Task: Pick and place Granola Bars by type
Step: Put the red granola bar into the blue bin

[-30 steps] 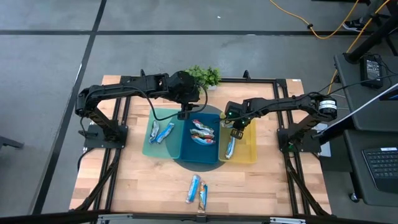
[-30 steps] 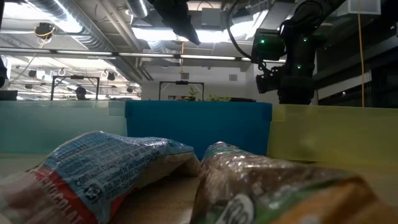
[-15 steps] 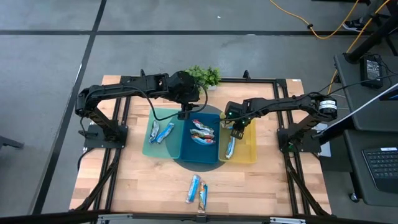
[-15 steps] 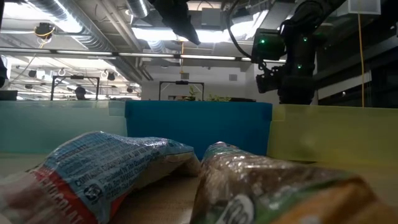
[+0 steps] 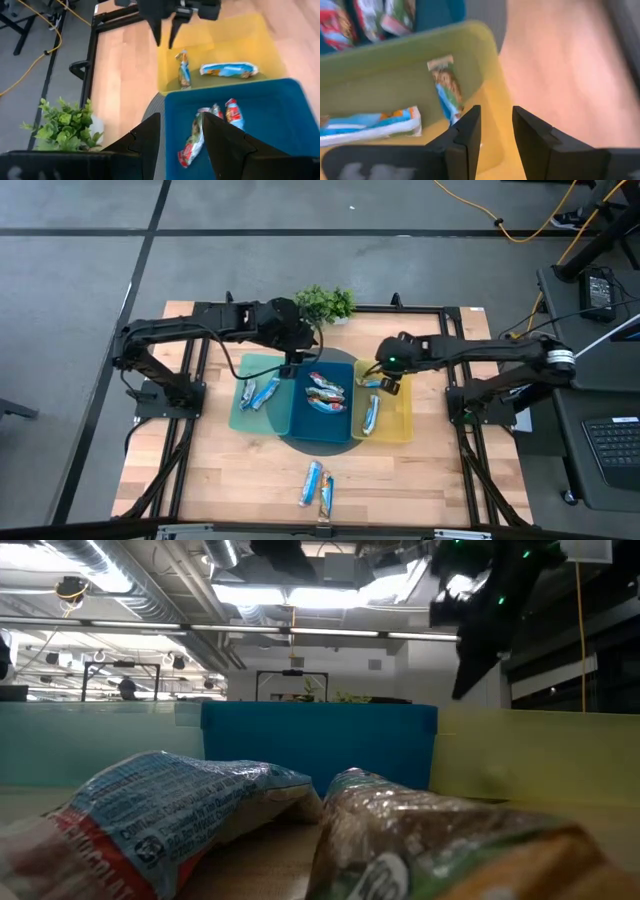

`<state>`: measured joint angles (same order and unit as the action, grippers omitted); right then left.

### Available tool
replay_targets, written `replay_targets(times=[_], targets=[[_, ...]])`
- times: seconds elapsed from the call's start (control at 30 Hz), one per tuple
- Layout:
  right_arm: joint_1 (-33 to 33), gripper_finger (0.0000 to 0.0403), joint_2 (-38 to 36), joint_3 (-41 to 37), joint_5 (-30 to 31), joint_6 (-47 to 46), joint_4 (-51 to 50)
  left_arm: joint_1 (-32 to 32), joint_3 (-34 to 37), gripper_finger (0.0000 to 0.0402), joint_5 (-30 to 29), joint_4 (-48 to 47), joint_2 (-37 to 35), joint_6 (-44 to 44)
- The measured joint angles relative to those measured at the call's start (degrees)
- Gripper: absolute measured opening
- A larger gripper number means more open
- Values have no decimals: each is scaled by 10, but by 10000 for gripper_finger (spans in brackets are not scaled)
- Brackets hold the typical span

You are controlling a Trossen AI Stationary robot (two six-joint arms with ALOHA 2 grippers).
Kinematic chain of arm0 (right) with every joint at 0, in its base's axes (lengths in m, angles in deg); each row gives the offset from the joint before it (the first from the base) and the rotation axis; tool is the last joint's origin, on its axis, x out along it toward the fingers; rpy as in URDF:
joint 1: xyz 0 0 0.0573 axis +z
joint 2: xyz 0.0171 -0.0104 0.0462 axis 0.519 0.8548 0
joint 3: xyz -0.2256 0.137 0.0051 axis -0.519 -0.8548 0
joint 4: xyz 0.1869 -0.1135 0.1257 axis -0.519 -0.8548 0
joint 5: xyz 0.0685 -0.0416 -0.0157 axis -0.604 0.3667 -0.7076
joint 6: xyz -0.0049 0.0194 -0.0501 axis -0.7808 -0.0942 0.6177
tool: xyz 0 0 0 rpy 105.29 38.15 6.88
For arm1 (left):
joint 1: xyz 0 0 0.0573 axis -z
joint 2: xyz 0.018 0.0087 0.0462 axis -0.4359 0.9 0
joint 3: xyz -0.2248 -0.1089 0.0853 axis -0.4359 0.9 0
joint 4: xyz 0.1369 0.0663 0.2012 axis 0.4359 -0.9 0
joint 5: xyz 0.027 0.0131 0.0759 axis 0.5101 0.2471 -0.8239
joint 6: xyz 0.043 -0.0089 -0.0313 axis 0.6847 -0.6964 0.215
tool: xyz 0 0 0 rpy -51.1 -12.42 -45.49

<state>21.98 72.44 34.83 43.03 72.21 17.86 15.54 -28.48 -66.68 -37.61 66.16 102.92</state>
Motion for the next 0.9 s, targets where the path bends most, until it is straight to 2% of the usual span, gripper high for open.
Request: replay_targets(times=[0.13,0.27,0.43,0.53,0.7,0.9], targets=[[18,115,-56,0,25,31,6,42,0,139,-22,1,-10,-4],[28,115,-102,0,24,81,34,106,0,139,-67,9,-10,-23],[40,115,-143,0,24,173,95,186,0,139,-86,32,-6,-169],[44,115,-153,0,20,230,148,237,0,139,-144,76,-6,-273],[44,115,-155,0,-28,273,235,320,0,138,-245,107,-6,-399],[47,115,-151,0,-46,263,295,399,0,138,-240,57,15,-529]])
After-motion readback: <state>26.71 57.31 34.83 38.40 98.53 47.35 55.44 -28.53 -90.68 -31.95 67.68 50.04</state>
